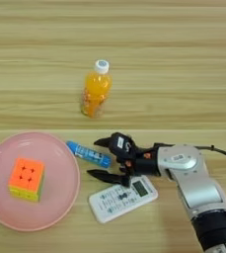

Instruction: Move the objects on the table

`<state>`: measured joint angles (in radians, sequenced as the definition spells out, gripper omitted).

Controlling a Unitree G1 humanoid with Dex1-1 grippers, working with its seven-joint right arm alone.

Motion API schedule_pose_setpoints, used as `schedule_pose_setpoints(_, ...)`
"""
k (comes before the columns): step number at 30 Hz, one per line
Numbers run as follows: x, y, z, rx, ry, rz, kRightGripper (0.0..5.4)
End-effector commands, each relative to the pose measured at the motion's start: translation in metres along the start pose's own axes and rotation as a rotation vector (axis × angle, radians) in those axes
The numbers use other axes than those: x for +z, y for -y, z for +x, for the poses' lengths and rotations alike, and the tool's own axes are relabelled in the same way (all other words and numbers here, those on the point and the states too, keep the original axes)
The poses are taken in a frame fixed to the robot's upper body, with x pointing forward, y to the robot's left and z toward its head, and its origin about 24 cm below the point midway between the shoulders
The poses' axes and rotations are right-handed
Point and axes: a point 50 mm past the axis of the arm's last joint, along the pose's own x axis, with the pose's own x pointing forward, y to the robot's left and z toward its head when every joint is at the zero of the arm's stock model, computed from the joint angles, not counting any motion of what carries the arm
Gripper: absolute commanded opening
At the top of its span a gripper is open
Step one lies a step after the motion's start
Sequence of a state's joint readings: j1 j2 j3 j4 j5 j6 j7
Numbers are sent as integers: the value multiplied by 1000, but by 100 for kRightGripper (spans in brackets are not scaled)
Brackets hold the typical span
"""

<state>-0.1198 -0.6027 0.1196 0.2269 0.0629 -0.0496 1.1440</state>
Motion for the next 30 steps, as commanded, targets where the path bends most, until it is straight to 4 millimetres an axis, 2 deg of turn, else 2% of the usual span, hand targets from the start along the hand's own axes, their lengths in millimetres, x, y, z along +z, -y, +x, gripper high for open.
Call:
schedule_pose_setpoints(1,15,18,-5,-69,4,-63,343)
schedule_pose_setpoints(5,15,19,-5,-74,5,-59,284)
schedule_pose_setpoints(18,15,21,-4,-94,10,-64,143)
schedule_pose_setpoints(30,20,25,-6,-118,34,-69,141)
